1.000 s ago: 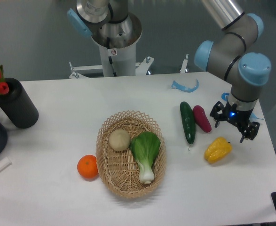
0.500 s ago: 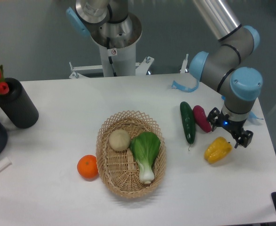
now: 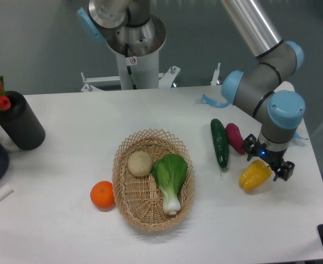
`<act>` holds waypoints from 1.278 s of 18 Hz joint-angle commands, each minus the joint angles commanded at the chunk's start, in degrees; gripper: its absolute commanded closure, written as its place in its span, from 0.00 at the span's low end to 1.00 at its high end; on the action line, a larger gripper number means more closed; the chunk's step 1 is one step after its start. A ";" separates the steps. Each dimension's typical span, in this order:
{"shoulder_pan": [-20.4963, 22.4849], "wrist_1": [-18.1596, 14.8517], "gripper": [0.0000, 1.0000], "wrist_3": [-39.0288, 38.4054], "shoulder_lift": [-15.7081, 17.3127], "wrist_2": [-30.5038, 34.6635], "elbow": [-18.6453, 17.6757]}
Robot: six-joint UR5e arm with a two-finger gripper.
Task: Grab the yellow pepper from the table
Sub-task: 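Close the gripper on the yellow pepper and lift it slightly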
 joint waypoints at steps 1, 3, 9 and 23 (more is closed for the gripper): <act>0.00 0.00 0.00 0.00 0.00 0.00 -0.27; -0.09 0.00 0.00 0.00 0.00 0.00 -0.18; 0.00 0.00 0.61 -0.09 0.00 0.00 -0.01; 0.96 -2.98 0.58 -4.48 5.09 0.00 2.36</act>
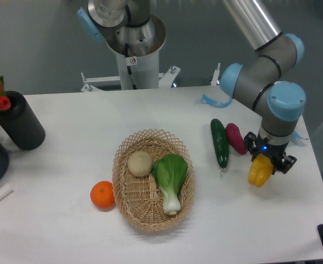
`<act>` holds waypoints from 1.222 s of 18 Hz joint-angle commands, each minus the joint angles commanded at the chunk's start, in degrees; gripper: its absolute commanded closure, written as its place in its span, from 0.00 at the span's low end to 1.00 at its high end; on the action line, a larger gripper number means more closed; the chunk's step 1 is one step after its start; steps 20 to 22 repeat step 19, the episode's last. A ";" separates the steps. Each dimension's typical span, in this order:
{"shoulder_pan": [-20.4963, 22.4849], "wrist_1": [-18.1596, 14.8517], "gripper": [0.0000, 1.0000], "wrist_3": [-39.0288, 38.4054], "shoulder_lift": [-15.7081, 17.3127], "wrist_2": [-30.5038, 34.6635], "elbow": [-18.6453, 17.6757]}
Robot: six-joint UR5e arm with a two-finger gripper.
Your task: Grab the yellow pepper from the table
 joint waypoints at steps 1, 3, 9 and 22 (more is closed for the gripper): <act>0.26 -0.44 0.58 0.00 0.44 -0.17 0.26; 0.27 -0.45 0.58 -0.26 0.53 -0.18 1.05; 1.15 -1.50 0.60 -2.19 0.00 -0.44 5.44; 1.06 -4.23 0.61 -4.22 0.09 -0.35 7.65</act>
